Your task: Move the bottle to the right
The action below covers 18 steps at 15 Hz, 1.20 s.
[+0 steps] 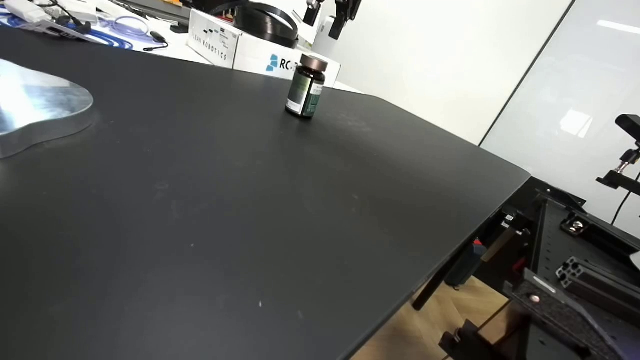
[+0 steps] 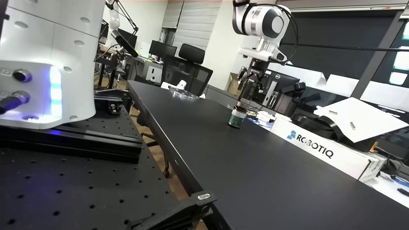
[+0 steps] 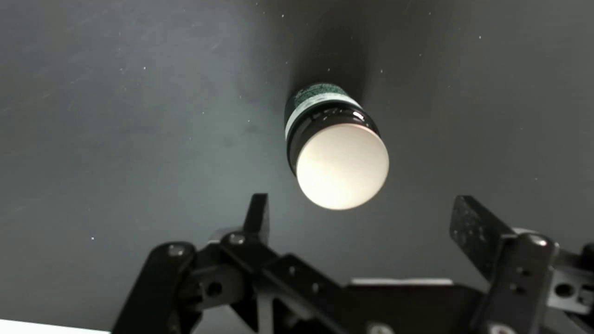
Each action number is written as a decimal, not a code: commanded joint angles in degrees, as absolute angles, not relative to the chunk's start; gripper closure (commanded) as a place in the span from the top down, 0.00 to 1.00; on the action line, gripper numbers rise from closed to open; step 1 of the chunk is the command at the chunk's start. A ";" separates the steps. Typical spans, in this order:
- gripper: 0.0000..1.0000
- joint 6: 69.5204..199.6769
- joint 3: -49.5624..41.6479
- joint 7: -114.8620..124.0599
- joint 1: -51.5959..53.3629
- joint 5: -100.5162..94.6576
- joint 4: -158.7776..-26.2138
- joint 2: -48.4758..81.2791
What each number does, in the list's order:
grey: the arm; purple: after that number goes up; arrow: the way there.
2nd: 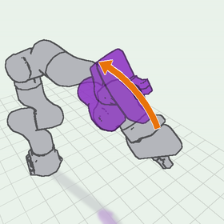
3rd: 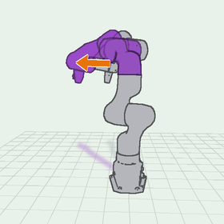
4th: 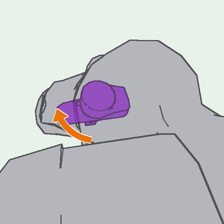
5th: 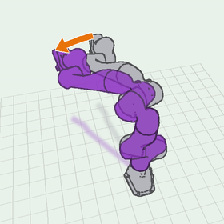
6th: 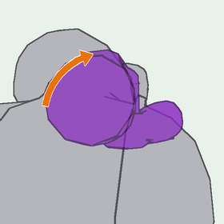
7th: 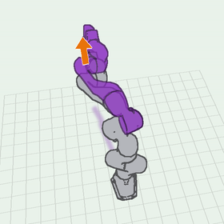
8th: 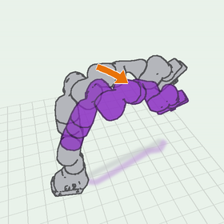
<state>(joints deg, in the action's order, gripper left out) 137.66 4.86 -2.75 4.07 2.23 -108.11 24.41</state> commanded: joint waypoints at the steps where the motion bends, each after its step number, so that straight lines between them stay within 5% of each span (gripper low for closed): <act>1: 1.00 135.59 4.82 -2.90 3.96 2.25 -106.22 26.70; 8: 1.00 137.52 4.47 -2.58 4.40 1.30 -107.04 29.39; 9: 0.75 138.37 4.30 -2.34 4.66 0.83 -107.44 29.50; 15: 0.39 140.19 4.19 -3.03 3.90 -0.22 -109.99 25.51; 18: 0.36 137.26 3.02 -2.29 3.54 -1.05 -111.30 21.62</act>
